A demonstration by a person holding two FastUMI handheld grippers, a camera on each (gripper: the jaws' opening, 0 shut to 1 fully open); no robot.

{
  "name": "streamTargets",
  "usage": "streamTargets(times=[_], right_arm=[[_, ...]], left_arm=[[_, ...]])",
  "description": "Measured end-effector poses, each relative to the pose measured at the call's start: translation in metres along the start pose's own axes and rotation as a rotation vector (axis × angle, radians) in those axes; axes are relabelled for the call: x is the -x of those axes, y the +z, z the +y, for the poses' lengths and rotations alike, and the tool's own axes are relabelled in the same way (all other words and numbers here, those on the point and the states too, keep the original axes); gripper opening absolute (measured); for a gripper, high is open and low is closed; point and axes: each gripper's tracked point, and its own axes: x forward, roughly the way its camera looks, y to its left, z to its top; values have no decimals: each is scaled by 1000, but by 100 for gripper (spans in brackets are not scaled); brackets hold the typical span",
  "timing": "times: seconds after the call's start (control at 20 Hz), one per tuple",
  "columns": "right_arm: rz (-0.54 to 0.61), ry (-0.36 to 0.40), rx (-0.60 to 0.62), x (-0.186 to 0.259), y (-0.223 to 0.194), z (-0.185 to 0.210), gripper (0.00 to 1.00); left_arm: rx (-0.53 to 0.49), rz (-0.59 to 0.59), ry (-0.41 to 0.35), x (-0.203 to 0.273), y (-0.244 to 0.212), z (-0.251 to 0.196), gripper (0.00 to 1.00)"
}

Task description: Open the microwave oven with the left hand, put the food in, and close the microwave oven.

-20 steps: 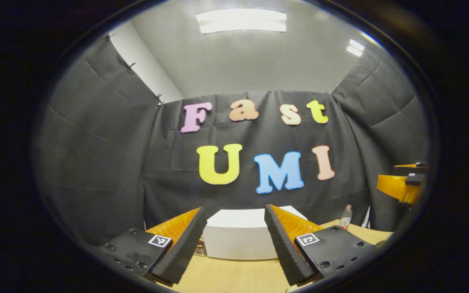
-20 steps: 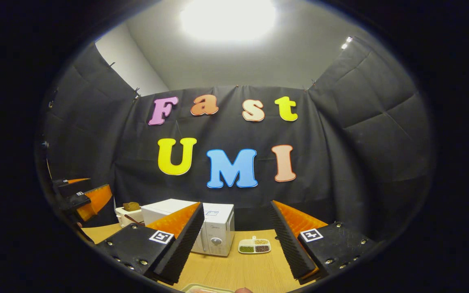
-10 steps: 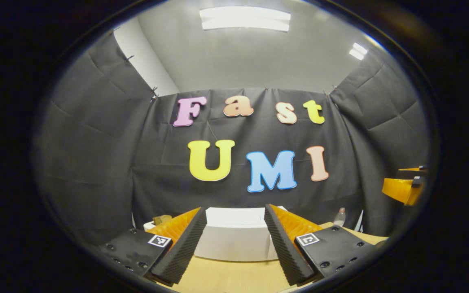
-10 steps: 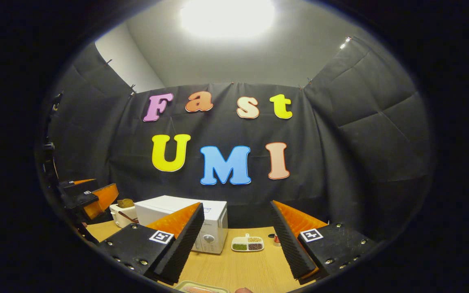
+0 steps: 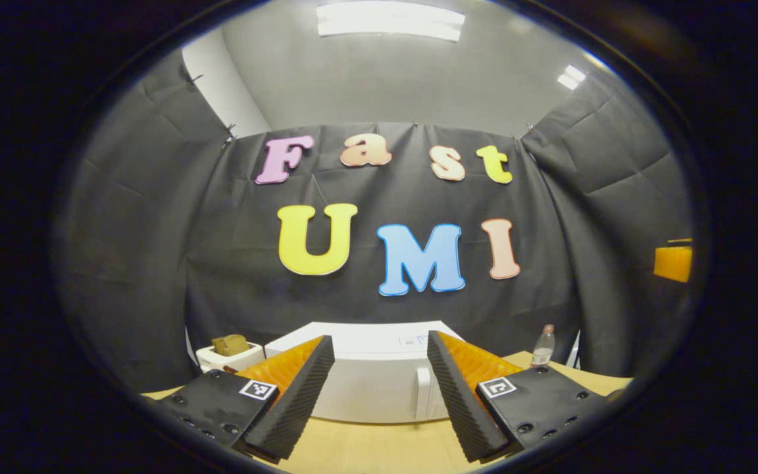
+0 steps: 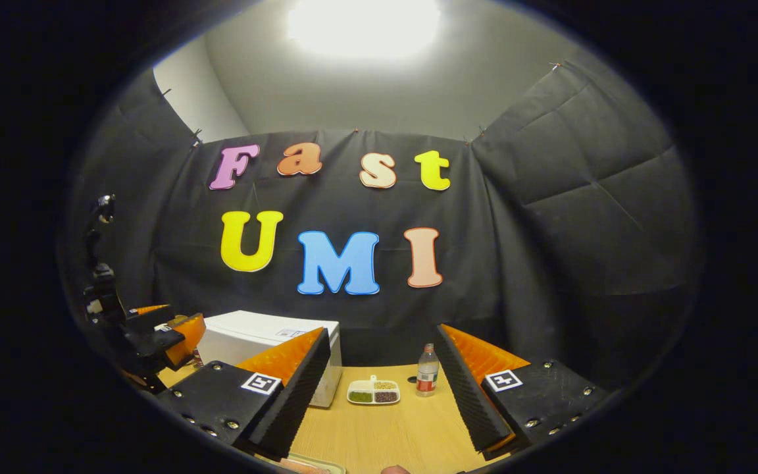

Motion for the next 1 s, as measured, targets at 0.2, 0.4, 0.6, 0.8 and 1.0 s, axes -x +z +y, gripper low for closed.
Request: streamTargets(times=[0.2,0.4,0.6,0.8,1.0], right_arm=[[5,-45,31,9,2,-19,97],[16,-97,54,19,1,-39,97],[36,-145,58,30,-1,-56,96],[54,-185,66,38,-5,-72,97],[71,-204,81,47,-7,-85,97]], left_arm=[[12,59,-27,-43,-40,-20,96],[-9,105,-50,-76,-75,-42,96],[8,159,-68,-104,-110,-60,96],[-2,223,-57,-128,-144,-64,96],[-15,282,-66,-144,-174,-71,96]])
